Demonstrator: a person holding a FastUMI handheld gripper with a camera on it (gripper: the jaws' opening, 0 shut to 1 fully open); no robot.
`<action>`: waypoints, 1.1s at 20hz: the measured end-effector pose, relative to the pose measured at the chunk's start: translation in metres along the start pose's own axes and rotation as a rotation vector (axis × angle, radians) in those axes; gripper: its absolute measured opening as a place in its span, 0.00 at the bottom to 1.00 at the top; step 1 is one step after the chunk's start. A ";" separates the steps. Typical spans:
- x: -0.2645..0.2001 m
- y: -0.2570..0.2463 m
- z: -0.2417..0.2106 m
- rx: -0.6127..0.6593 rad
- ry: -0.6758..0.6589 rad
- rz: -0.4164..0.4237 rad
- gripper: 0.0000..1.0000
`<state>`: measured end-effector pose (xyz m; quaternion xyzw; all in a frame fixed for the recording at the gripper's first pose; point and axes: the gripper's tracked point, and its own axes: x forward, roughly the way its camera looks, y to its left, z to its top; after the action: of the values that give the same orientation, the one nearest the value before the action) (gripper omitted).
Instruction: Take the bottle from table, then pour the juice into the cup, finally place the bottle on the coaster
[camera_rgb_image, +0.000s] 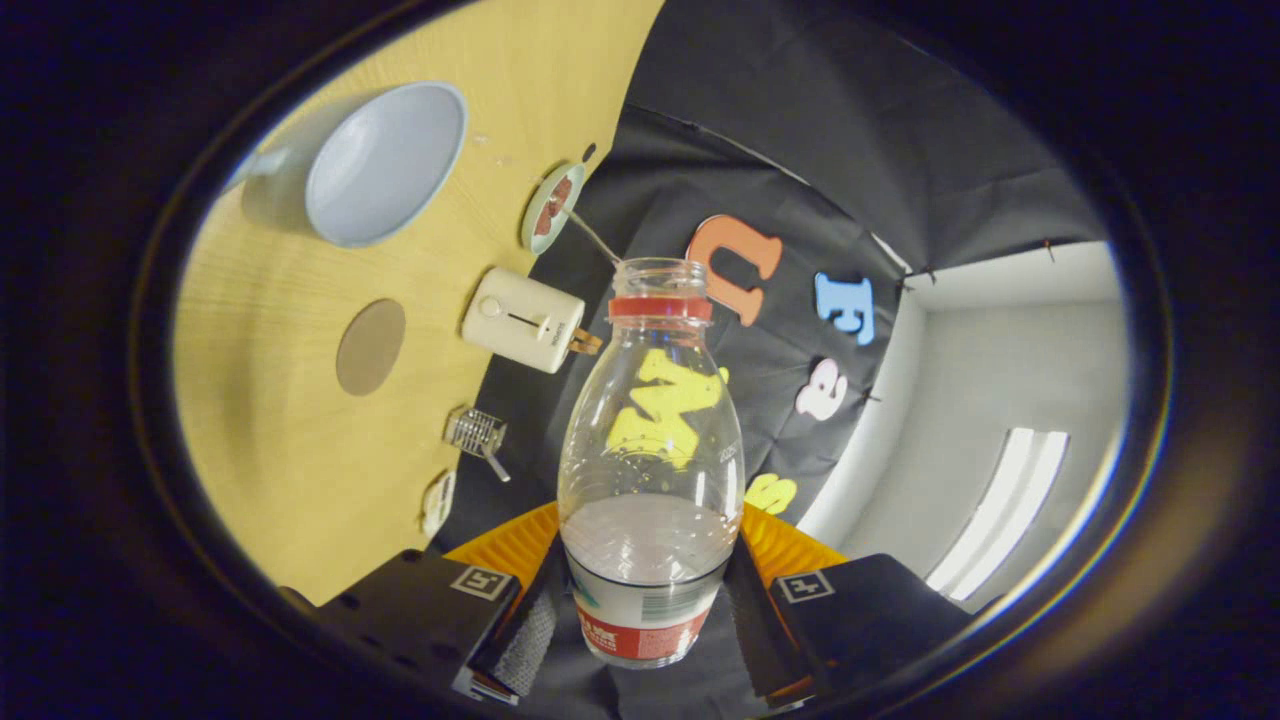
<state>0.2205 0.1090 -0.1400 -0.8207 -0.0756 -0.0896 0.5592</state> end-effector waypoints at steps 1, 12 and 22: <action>-0.001 0.002 0.002 0.031 0.002 0.011 0.81; 0.003 0.022 0.006 0.611 0.114 0.202 0.82; 0.019 0.023 0.028 1.243 0.187 0.385 0.82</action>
<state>0.2458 0.1273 -0.1665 -0.3321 0.0837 0.0013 0.9395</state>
